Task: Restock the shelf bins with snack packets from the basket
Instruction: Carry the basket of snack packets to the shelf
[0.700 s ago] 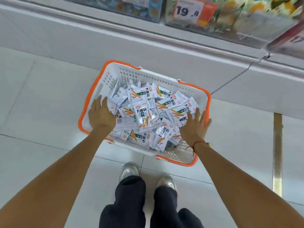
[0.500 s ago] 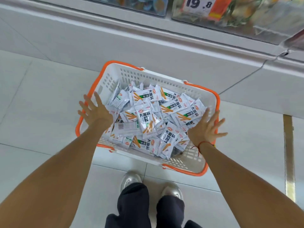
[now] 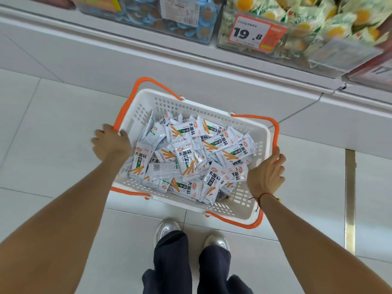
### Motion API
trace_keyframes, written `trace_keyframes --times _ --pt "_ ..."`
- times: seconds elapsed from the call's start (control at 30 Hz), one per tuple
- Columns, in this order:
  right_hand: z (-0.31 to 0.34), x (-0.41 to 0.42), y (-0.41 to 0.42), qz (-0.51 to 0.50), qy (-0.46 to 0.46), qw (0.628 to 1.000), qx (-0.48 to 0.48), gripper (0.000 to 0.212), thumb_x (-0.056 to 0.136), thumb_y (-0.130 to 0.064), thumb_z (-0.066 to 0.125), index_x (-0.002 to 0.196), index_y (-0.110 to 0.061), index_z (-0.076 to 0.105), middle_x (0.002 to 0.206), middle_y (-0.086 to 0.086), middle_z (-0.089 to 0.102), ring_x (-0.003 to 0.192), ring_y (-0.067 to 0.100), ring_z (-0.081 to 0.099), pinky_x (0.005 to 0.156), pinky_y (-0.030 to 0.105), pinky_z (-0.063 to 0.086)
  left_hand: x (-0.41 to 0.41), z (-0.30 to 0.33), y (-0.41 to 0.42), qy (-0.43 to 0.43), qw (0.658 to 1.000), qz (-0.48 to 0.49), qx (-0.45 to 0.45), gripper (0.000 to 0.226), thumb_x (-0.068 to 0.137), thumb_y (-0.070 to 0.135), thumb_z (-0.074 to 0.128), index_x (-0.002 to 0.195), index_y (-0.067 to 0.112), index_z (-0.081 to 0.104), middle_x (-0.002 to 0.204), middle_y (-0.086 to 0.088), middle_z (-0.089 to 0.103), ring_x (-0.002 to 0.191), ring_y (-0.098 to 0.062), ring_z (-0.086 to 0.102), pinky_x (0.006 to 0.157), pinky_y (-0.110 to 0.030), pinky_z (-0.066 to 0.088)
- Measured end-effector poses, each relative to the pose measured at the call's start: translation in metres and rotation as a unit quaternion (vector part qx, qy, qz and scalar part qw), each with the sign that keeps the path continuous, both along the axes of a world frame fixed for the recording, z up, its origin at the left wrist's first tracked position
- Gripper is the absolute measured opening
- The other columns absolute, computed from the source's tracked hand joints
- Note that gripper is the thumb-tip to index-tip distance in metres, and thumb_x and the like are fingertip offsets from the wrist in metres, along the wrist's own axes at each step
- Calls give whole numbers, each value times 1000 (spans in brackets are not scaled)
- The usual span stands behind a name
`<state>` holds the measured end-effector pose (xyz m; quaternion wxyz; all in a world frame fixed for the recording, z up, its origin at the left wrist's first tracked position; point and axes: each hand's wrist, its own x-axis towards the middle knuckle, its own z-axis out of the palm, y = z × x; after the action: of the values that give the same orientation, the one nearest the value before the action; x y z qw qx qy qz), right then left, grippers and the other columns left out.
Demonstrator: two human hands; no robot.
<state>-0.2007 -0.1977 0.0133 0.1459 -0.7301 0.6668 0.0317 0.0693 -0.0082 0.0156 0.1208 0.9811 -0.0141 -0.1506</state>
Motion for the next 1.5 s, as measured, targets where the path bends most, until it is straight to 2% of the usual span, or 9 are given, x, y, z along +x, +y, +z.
trace_keyframes --times 0.13,0.23,0.43,0.6,0.77,0.83,0.93,1.17,1.5 --pt "49 15 7 -47 -80 993 67 53 88 -1 42 139 -11 31 127 15 55 100 39 59 81 43 46 -46 42 -23 46 992 -7 -116 32 101 27 34 113 3 49 109 -19 62 102 -40 58 85 -43 44" --pt "74 35 10 -60 -179 957 221 32 98 -8 37 129 -5 46 110 15 65 76 24 66 60 26 51 -78 58 -37 268 929 -54 -249 21 101 22 39 110 10 53 108 -9 67 89 -26 65 84 -42 49" --pt "99 83 21 -6 -228 878 420 38 100 -16 43 136 -3 46 94 8 60 61 2 46 46 7 35 -101 64 -61 472 849 -28 -235 31 87 6 58 119 10 59 93 -10 64 79 -19 55 71 -29 43" --pt "88 102 18 10 -238 838 492 35 100 -13 43 132 -1 51 134 20 53 127 30 48 101 35 39 -99 54 -66 514 834 -128 -154 32 65 16 82 91 18 63 86 5 65 86 -14 61 82 -29 49" --pt "79 96 3 323 -115 931 124 39 82 -22 66 117 -9 54 119 6 55 109 23 52 90 38 47 -101 44 -64 510 829 -96 -207 16 88 27 64 77 16 63 71 1 65 72 -14 61 80 -31 51" --pt "79 102 -3 508 -101 855 -11 53 69 -3 69 119 -6 54 123 14 54 117 32 50 103 49 42 -103 44 -65 512 828 -117 -194 21 87 26 66 70 17 55 65 2 58 64 -11 55 69 -26 47" --pt "80 118 -7 760 198 619 -6 65 82 -18 65 140 -14 38 149 10 34 143 31 21 118 49 1 -109 48 -65 505 836 -136 -165 37 76 22 76 66 18 41 64 2 49 64 -12 50 66 -24 41" --pt "103 132 31 764 272 582 52 16 96 -20 51 108 -18 62 109 -2 63 112 19 53 91 31 40 -133 77 -39 507 846 -93 -133 34 65 6 76 61 17 44 62 2 47 61 -12 45 59 -22 38" --pt "203 96 59 747 270 592 139 11 88 -12 51 78 -17 51 67 -3 45 82 25 61 65 30 38 -160 176 0 454 883 -55 -107 33 62 21 76 53 20 45 54 5 45 56 -12 46 54 -22 33"
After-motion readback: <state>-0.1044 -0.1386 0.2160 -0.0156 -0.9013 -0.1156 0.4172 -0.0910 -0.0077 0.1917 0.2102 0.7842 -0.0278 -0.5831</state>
